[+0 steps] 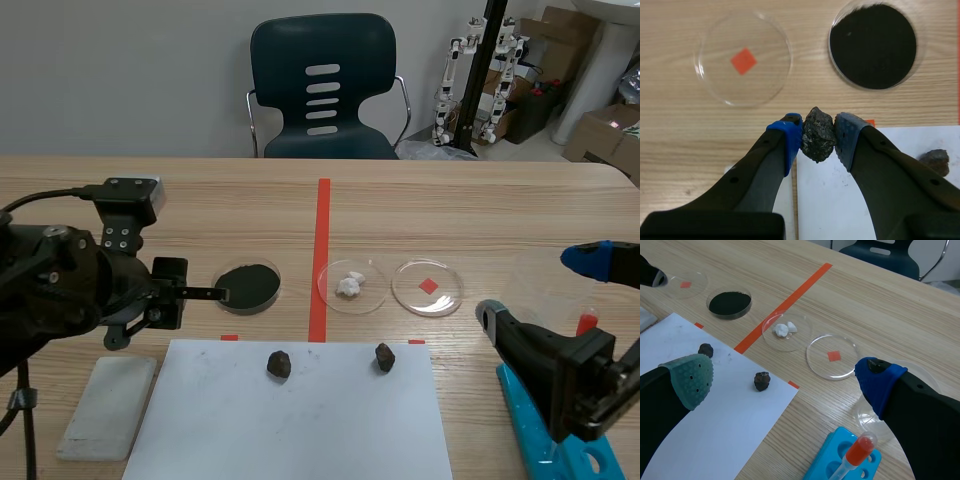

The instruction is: Pick up the left mineral with the left hand

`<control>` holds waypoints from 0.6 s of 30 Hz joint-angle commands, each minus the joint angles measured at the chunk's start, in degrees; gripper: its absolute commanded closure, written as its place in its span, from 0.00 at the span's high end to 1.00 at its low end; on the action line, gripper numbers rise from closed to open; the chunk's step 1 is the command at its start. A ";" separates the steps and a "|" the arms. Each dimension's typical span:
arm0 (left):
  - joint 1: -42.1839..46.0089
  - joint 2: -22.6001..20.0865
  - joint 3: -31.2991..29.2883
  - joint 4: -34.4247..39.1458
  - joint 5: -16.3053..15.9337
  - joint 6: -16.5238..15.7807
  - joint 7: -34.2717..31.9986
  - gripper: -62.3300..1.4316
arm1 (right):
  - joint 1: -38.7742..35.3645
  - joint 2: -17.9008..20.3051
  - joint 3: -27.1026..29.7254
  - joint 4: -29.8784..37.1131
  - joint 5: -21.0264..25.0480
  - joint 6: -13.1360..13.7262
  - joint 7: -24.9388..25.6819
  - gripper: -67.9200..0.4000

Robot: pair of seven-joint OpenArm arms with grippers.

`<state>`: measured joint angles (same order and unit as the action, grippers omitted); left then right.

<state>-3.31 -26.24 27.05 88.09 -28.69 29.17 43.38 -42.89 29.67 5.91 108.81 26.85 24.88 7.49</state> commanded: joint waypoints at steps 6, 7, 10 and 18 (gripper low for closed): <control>12.41 -5.81 -7.10 11.04 -2.19 -10.29 -15.30 0.16 | 0.04 0.17 0.46 1.16 0.61 0.04 1.03 0.87; 14.60 -6.47 -8.17 12.55 -2.19 -12.20 -17.66 0.16 | 0.04 0.17 0.46 1.16 0.61 0.04 1.03 0.87; 21.59 -8.74 -11.34 16.85 -2.10 -18.38 -25.11 0.16 | 0.04 0.17 0.46 1.16 0.61 0.04 1.03 0.87; 39.12 -11.10 -19.71 25.90 4.33 -30.05 -39.95 0.16 | 0.04 0.17 0.46 1.16 0.61 0.04 1.03 0.87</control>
<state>35.68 -37.65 7.49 113.23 -24.51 -0.56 4.82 -42.89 29.67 5.91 108.81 26.87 24.88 7.49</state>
